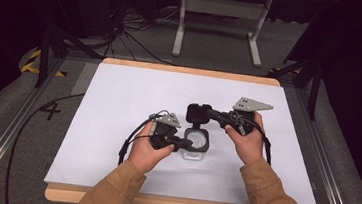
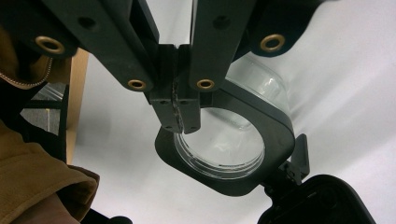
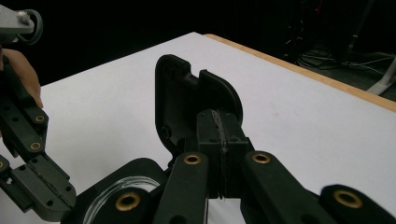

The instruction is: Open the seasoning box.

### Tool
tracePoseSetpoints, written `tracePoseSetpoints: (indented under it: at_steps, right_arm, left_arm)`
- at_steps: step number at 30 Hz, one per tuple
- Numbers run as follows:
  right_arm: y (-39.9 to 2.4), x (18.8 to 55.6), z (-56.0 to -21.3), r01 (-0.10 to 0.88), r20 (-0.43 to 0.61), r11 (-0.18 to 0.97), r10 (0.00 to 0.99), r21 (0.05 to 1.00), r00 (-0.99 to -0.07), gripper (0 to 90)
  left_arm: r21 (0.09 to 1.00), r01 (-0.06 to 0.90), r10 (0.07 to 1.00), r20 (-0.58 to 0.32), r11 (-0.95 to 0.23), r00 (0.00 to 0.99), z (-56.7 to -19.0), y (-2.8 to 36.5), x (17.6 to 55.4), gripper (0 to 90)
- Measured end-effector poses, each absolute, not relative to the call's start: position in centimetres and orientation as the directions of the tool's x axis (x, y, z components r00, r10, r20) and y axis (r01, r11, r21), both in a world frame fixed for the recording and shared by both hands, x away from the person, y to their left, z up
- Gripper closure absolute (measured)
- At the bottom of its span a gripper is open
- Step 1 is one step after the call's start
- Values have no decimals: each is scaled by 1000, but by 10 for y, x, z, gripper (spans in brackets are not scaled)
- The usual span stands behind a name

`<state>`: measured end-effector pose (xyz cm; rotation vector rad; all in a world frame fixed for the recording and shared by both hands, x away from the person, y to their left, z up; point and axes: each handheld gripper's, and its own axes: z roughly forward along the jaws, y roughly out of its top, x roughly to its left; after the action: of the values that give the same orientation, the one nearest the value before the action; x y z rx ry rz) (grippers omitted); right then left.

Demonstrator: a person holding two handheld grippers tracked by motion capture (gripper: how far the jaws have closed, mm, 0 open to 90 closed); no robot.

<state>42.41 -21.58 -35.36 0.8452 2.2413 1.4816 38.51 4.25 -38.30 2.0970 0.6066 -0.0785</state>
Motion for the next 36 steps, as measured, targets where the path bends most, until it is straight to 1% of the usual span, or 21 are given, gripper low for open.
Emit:
tracePoseSetpoints:
  at_steps: [6,8,11,13,15,22,26,30,32,36]
  right_arm:
    - [-215,425,-353,302,52,287,641,909,-766,900]
    - [-214,423,-353,295,41,296,640,908,-767,900]
    - [-216,418,-350,276,11,312,644,909,-765,900]
    - [-220,415,-348,276,22,300,640,913,-768,900]
    - [-225,412,-347,282,33,291,640,914,-767,900]
    - [-248,400,-343,314,66,273,651,909,-756,896]
    - [-262,394,-339,320,59,272,671,907,-739,854]
    - [-273,390,-333,326,59,268,684,906,-727,776]
    - [-278,388,-332,336,65,267,689,903,-722,755]
    - [-284,387,-332,348,57,285,696,893,-716,668]
  left_arm:
    - [771,448,390,-281,-452,877,-383,43,385,900]
    - [767,467,391,-304,-441,868,-384,43,386,900]
    - [765,471,397,-306,-440,866,-383,45,386,899]
    - [770,472,404,-304,-428,863,-381,46,386,843]
    - [782,466,394,-308,-414,866,-379,50,385,835]
    - [792,444,436,-252,-420,864,-365,66,382,821]
    - [791,435,476,-211,-431,854,-356,77,379,789]
    - [796,441,498,-208,-413,842,-346,91,378,759]
    - [797,439,518,-189,-415,834,-343,98,377,740]
    - [788,451,543,-180,-420,820,-342,112,378,670]
